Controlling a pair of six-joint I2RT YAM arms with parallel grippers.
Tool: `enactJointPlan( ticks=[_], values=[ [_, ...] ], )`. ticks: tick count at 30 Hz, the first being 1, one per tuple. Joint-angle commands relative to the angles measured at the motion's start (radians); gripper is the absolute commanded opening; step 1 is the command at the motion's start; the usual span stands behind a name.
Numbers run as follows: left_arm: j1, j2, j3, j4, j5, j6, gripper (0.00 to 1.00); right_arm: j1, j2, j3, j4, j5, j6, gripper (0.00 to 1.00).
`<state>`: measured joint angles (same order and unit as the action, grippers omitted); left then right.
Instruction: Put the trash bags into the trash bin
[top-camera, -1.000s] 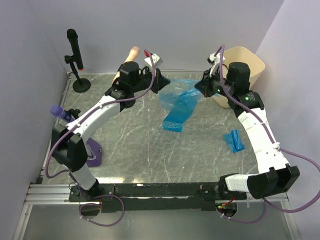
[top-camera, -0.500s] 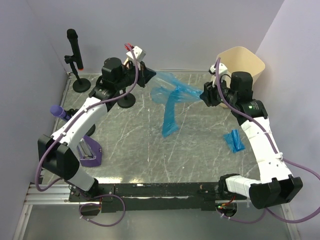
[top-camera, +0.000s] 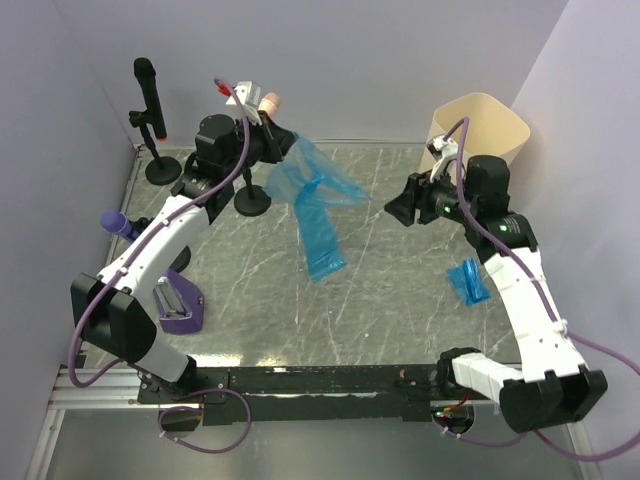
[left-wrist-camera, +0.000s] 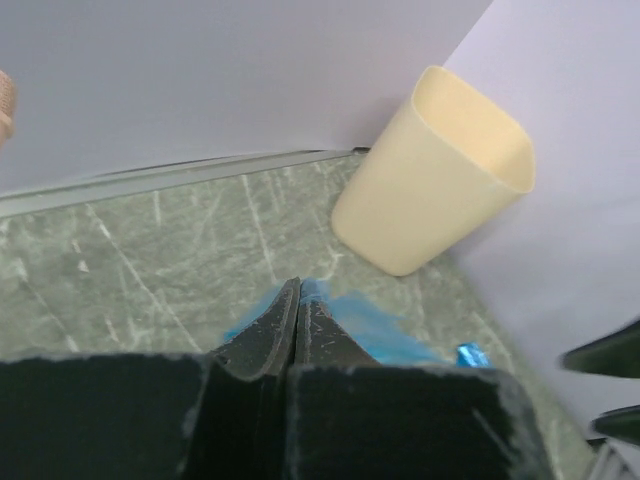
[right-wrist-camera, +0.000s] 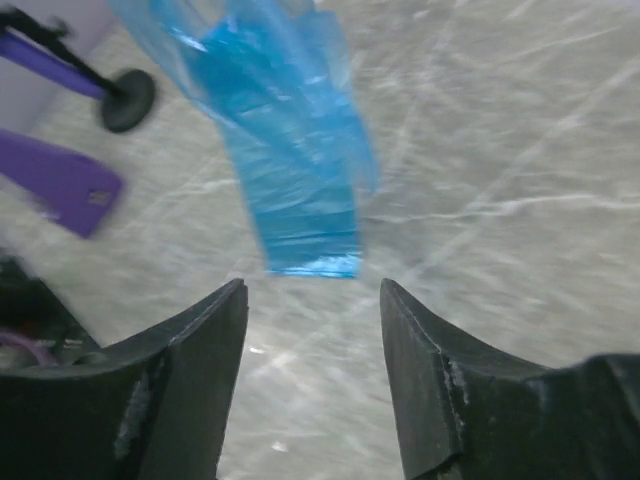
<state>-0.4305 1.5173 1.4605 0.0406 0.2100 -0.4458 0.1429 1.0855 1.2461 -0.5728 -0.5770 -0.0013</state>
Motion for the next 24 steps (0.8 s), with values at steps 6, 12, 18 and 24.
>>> enactJointPlan(
  ticks=[6, 12, 18, 24],
  values=[
    [-0.002, -0.031, 0.102, -0.005, -0.156, -0.209, 0.01, -0.008, 0.220, 0.041, 0.272, -0.262, 0.427, 0.78],
    [-0.011, 0.009, 0.195, 0.002, -0.184, -0.232, 0.01, -0.008, 0.349, 0.108, 0.350, -0.268, 0.619, 0.83],
    [-0.031, 0.014, 0.195, 0.019, -0.149, -0.192, 0.01, 0.000, 0.468, 0.231, 0.444, -0.268, 0.800, 0.86],
    [-0.048, 0.032, 0.211, 0.064, -0.086, -0.166, 0.01, 0.032, 0.583, 0.317, 0.453, -0.267, 0.911, 0.93]
  ],
)
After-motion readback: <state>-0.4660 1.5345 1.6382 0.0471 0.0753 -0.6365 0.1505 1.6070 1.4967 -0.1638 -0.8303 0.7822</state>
